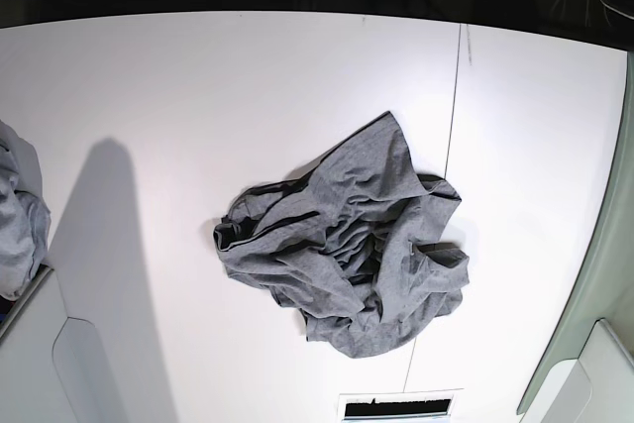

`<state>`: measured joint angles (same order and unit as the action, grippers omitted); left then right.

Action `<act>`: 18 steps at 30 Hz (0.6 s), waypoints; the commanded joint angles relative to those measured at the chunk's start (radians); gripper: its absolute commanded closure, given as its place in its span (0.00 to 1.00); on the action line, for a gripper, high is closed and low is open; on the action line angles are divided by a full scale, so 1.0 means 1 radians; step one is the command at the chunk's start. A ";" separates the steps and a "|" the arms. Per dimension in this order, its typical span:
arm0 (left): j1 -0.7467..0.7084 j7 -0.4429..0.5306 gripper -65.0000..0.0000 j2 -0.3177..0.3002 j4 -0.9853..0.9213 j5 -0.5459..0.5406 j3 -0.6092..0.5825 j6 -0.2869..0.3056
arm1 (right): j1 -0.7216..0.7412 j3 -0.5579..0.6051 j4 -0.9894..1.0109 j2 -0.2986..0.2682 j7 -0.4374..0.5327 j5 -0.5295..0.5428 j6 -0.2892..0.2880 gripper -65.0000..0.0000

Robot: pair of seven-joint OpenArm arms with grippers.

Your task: Layout the t-shirt on the table in an organized manner, then fold the t-shirt properly

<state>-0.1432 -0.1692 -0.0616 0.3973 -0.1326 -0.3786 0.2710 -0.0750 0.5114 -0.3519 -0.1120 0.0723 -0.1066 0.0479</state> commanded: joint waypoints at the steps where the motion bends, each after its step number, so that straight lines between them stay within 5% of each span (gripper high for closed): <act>1: -0.021 -0.008 0.91 -0.009 0.021 -0.001 0.001 0.010 | -0.023 -0.002 -0.027 -0.012 0.005 -0.011 0.001 0.52; 10: -0.221 -0.057 0.90 -0.077 0.340 0.000 0.198 0.014 | -0.280 -0.002 -0.443 -0.155 -0.014 -0.016 0.000 0.52; 15: -0.352 -0.072 0.65 -0.091 0.587 -0.005 0.360 0.174 | -0.426 -0.002 -0.730 -0.265 -0.029 0.011 0.001 0.52; 18: -0.426 -0.111 0.61 -0.091 0.736 -0.034 0.442 0.269 | -0.505 -0.002 -0.908 -0.334 -0.056 0.020 0.001 0.52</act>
<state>-0.5598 -0.2920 -0.1497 1.1271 -0.1646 0.0639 0.5316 -0.5694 0.5106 -1.2537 -0.4362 -0.0055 -0.0925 0.0502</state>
